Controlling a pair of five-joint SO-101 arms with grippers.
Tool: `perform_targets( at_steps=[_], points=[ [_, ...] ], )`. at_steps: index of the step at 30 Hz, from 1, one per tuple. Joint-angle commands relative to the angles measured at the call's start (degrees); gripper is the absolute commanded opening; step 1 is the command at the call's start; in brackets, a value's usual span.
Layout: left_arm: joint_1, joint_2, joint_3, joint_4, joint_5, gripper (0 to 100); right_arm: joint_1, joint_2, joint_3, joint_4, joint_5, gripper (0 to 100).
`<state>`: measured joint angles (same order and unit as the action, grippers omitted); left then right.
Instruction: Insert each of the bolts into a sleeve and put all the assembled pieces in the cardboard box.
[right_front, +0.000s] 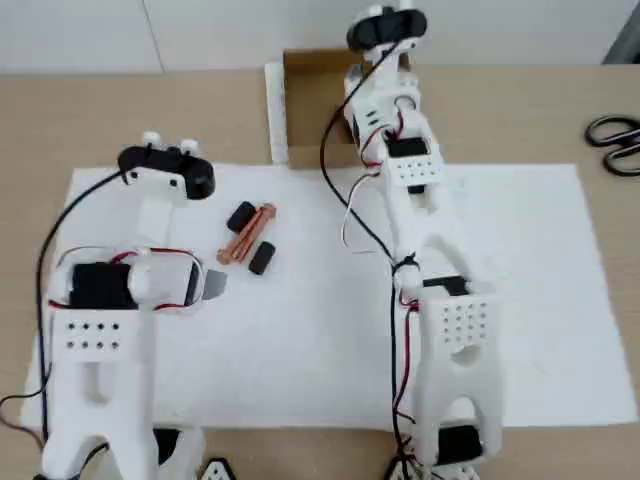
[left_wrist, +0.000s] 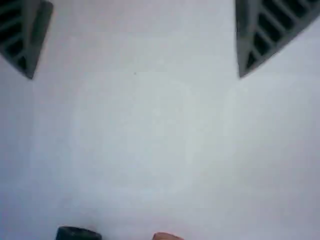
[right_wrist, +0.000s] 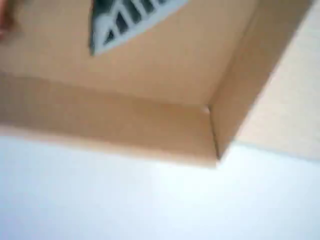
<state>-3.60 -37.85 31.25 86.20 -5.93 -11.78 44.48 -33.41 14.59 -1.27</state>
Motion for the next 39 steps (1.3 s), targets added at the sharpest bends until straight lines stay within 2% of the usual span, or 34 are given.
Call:
perform_targets(
  at_steps=[1,6,11,14,16,19,29,39],
  points=[
    [-0.18,-1.05,-0.48,-1.14,0.09,25,-0.75,-1.63,-6.51,3.47,0.53,14.0],
    [-0.44,-1.14,-0.48,-1.14,0.09,25,-2.77,-2.51,-14.15,13.76,0.35,14.0],
    [-0.44,-1.14,-0.48,-1.14,0.09,25,-8.40,-10.59,-21.19,36.18,0.00,14.0],
    [-0.53,-1.14,-0.40,-0.97,0.53,25,-12.18,-14.73,-21.71,46.02,-0.18,14.0],
    [-0.53,-1.14,-0.40,-0.97,2.11,25,-13.76,-16.66,-21.71,49.98,-3.60,14.0],
    [-2.46,-1.14,-0.57,-1.05,3.08,25,-14.55,-17.89,-21.71,53.58,-13.27,14.0],
    [-19.25,-1.05,-0.13,-1.49,3.69,25,-15.43,-12.00,-21.71,69.93,-39.30,14.0],
    [-21.10,-1.05,4.79,-1.67,3.43,25,-22.11,-6.81,-21.71,78.20,-40.09,14.0]
  ],
)
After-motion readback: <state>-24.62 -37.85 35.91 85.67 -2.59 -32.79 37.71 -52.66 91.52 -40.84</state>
